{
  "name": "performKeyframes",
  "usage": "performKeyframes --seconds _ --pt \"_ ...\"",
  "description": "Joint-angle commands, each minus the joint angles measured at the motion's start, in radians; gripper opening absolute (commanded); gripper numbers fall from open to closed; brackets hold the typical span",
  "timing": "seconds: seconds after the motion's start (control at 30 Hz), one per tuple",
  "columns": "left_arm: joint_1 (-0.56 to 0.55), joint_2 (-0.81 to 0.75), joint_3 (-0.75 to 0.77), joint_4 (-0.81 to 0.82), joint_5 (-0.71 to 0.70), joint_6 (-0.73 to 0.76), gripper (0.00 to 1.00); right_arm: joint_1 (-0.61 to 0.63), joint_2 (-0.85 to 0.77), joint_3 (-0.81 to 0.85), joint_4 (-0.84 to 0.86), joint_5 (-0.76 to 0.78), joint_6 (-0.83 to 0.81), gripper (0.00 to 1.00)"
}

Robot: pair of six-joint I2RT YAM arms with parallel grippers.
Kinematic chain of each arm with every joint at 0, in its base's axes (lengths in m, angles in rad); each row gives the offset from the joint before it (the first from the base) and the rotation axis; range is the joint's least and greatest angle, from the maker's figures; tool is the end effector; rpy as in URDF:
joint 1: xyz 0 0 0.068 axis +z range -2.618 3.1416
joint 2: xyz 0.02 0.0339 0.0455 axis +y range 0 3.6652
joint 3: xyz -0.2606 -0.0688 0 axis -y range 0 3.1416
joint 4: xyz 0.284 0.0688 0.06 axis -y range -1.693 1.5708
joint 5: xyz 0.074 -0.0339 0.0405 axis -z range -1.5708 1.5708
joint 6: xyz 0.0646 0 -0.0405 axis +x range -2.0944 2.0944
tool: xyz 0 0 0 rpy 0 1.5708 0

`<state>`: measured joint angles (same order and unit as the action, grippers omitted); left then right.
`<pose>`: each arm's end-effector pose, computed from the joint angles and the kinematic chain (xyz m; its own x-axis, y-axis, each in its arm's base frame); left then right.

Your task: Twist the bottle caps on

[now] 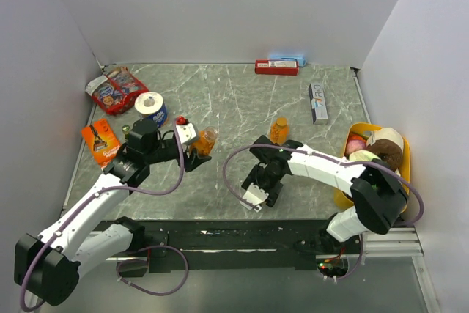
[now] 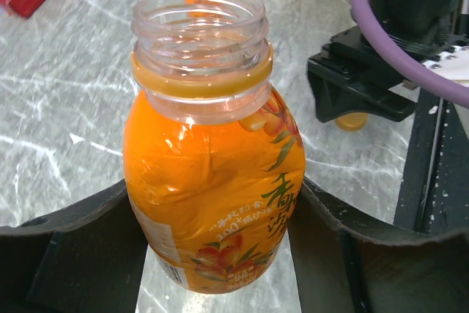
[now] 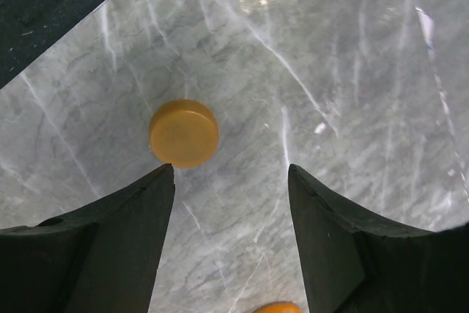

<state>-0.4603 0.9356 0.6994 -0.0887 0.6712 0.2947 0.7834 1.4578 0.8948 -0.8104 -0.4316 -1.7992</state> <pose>0.2273 -0.1575 0.2754 -0.0193 0.2634 -0.9645 0.9212 0.3796 0.0853 0.1856 0.2230 0.1415 0.8383 -0.4138 -0.3551 -0.5184 -0.8066 -0.2839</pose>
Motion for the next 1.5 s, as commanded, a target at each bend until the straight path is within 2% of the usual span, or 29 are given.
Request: performKeyframes --seconds 0.0,0.23,1.0,1.1,1.17,1.33,1.47 --pt "0.034 -0.023 -0.018 0.035 0.010 -0.038 0.01 0.008 0.036 0.010 -0.067 0.001 -0.078 0.69" --pt "0.055 -0.017 -0.012 0.043 0.011 -0.045 0.01 0.008 0.059 -0.008 -0.073 0.001 -0.080 0.68" --pt "0.057 0.008 -0.015 0.067 0.011 -0.062 0.01 0.016 0.144 0.015 -0.073 -0.006 0.009 0.49" --pt "0.057 0.009 -0.020 0.070 0.013 -0.060 0.01 0.017 0.145 0.026 -0.072 -0.009 0.027 0.43" --pt "0.057 0.011 -0.024 0.076 0.016 -0.057 0.01 0.016 0.139 0.035 -0.070 -0.018 0.055 0.36" --pt "0.051 0.012 -0.058 0.070 0.037 0.016 0.01 -0.036 0.049 0.131 -0.175 -0.047 0.154 0.29" --pt "0.023 0.017 -0.069 -0.021 0.062 0.176 0.01 -0.090 -0.068 0.339 -0.324 -0.122 0.262 0.29"
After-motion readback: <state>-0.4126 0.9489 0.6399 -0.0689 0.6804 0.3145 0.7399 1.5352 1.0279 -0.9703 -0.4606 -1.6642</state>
